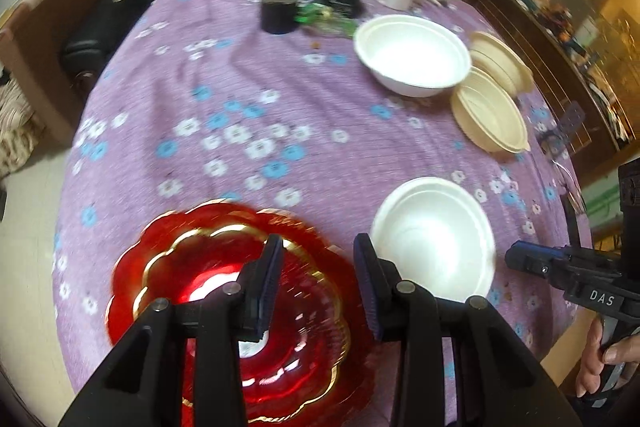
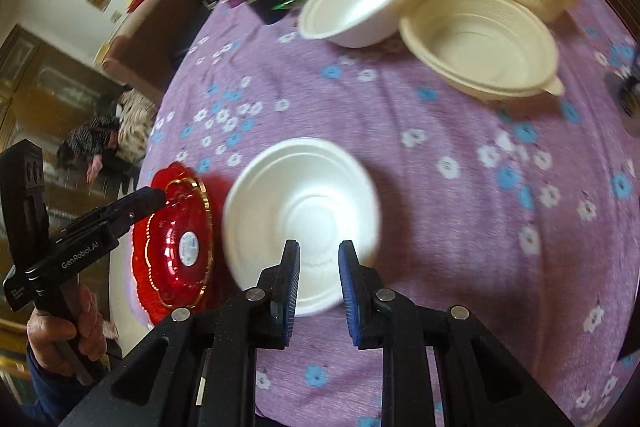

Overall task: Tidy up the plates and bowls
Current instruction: 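Move the left gripper to the white disposable plate and grasp its rim, then lift the white plate and carry it toward the red plate stack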

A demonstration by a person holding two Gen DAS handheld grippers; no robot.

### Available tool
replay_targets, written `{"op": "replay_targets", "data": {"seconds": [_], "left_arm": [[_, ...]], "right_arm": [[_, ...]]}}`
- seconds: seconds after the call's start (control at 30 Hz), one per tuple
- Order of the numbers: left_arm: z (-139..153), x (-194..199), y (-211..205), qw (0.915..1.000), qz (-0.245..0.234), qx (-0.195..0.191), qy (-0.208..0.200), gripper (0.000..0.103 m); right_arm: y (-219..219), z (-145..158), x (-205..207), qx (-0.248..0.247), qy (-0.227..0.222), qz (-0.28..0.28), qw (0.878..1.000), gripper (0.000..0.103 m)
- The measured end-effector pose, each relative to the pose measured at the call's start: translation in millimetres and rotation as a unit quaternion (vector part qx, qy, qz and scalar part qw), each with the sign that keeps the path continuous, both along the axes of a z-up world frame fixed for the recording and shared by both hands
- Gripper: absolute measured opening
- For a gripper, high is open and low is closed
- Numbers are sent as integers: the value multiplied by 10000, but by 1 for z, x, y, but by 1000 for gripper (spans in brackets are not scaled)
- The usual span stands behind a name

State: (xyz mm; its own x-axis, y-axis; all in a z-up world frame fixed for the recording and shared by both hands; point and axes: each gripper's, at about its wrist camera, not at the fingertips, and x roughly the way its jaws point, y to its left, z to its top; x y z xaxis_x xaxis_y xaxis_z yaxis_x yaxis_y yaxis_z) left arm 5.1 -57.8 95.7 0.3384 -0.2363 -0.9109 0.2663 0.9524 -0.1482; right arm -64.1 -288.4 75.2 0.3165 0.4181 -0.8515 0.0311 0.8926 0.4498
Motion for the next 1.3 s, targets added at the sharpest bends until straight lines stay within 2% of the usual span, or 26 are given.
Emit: {"op": "replay_targets", "data": {"seconds": [0.07,0.3,0.37,0.63,0.73,0.77,0.83,0.9,1.13,1.3], "left_arm": [[-4,5,-13,9998,-193,41,38,40],[-21,16,-49,9965,-779,148,251,41],[-25,17,-55,9953,-891,188,316,41],[-39,18,-62,9925,-1087,240,509,45],[-46,16,-64,9915,-1130,210,605,43],[-48,16,-66,9914,-1137,212,621,35],[-49,13,-71,9906,-1197,207,625,29],[-47,8,-77,9897,-1285,170,608,29],[-44,-3,-98,9873,-1445,25,662,29],[-53,-11,-114,9853,-1559,65,701,29]], "right_arm": [[-9,-3,-3,10,56,-127,9999,22],[-28,-15,-8,117,257,-374,9989,22],[-30,-19,-8,162,340,-376,9986,25],[-22,-28,-5,268,484,-194,9983,37],[-17,-34,-3,265,546,-120,9981,37],[-15,-36,-2,265,576,-96,9979,37],[-14,-41,-1,292,638,-90,9975,35],[-15,-41,0,290,628,-100,9976,20],[-33,-28,-4,-48,452,-282,9986,20],[-51,-24,-9,-308,361,-487,9977,22]]}}
